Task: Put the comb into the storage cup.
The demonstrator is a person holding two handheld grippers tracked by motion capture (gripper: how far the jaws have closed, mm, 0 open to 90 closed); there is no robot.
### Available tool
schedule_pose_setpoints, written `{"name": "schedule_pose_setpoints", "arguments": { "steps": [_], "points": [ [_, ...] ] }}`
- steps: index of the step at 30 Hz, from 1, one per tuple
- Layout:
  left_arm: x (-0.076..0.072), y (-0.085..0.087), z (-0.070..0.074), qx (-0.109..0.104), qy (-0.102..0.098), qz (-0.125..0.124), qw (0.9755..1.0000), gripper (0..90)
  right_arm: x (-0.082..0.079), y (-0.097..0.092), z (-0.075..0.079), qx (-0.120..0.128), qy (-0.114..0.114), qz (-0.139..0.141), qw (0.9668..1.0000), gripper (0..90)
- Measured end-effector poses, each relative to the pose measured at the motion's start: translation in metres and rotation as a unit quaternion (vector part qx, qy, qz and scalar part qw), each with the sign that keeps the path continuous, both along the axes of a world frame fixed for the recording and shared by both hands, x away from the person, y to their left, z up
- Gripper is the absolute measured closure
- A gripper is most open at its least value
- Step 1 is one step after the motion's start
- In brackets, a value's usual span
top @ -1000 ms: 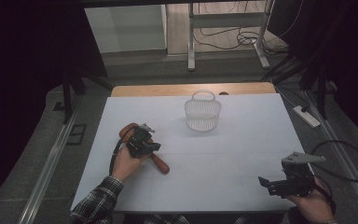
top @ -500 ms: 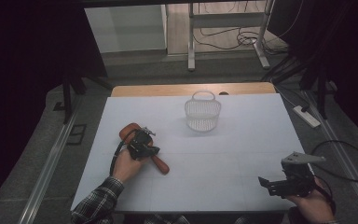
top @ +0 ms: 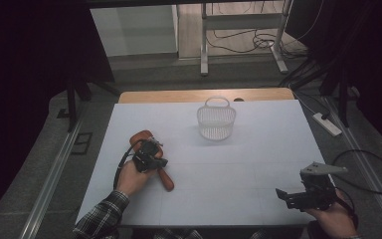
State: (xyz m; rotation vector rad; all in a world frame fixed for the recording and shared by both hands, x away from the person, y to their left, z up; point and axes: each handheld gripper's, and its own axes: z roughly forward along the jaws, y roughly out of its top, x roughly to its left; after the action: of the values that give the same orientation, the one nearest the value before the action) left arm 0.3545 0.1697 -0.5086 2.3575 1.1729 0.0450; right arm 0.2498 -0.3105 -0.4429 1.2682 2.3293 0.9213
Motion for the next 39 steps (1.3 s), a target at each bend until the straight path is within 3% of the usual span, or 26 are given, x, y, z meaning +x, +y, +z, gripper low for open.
{"name": "schedule_pose_setpoints", "arguments": {
  "steps": [5,14,27,31,39],
  "points": [
    [-0.003,0.001,0.0,0.024,0.003,0.0,0.9997,89.3,0.0,0.0,0.0,0.0,0.0,-0.001,1.0,0.0],
    [-0.009,0.007,0.0,0.043,0.01,-0.003,0.999,89.3,0.0,0.0,0.0,-0.001,-0.001,0.0,1.0,0.0],
    [-0.016,0.032,-0.002,0.04,0.034,0.017,0.9985,89.3,0.0,0.001,0.0,-0.002,-0.001,0.001,1.0,0.1],
    [-0.018,0.044,-0.003,0.021,0.043,0.032,0.9983,89.3,0.0,0.001,0.0,-0.002,-0.001,0.001,1.0,0.1],
    [-0.021,0.059,-0.003,0.015,0.041,0.048,0.9979,89.2,0.0,0.001,0.0,-0.003,0.0,0.002,1.0,0.2]
  ]
}}
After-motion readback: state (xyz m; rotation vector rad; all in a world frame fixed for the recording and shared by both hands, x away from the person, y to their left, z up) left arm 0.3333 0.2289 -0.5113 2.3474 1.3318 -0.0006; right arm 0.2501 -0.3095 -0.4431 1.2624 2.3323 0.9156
